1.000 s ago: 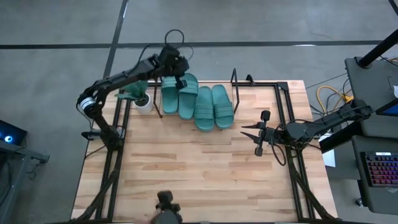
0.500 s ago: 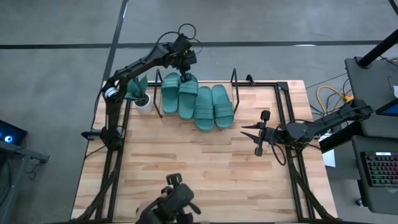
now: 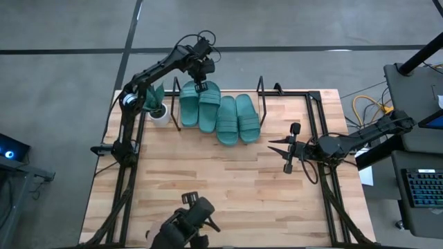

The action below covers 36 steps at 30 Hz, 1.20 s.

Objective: Pick and place slides into the shelf
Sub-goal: Put the green slipper on the shelf

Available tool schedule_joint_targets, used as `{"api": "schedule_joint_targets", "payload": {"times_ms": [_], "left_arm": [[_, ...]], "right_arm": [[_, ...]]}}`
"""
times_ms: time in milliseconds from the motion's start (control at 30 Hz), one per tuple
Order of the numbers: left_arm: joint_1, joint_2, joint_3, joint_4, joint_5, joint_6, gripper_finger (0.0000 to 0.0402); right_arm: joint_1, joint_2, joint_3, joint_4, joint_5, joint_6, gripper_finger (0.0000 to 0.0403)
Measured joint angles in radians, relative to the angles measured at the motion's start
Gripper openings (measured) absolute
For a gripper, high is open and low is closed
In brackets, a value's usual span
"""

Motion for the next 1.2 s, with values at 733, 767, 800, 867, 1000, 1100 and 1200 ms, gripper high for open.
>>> {"api": "schedule_joint_targets", "payload": {"times_ms": [733, 767, 800, 867, 1000, 1100, 1200], "left_arm": [[-0.018, 0.027, -0.048, 0.001, 0.086, 0.003, 0.0000], [-0.018, 0.027, -0.060, 0.001, 0.086, 0.003, 0.0000], [-0.018, 0.027, -0.071, 0.004, 0.086, 0.003, 0.0000], [-0.017, 0.027, -0.092, 0.008, 0.086, 0.004, 0.0000], [-0.018, 0.026, -0.124, 0.037, 0.083, 0.004, 0.0000], [-0.020, 0.026, -0.133, 0.044, 0.079, 0.004, 0.0000], [-0.020, 0.026, -0.146, 0.062, 0.081, 0.004, 0.0000]], "right_arm": [[0.000, 0.000, 0.000, -0.005, 0.000, 0.007, 0.0073], [0.000, 0.000, 0.000, -0.005, 0.000, 0.007, 0.0073], [0.000, 0.000, 0.000, -0.007, 0.000, 0.007, 0.0073], [0.000, 0.000, 0.000, -0.009, 0.000, 0.007, 0.0074], [0.000, 0.000, 0.000, -0.008, 0.000, 0.007, 0.0078], [0.000, 0.000, 0.000, -0.007, 0.000, 0.006, 0.0080], [0.000, 0.000, 0.000, -0.006, 0.000, 0.006, 0.0076]]}}
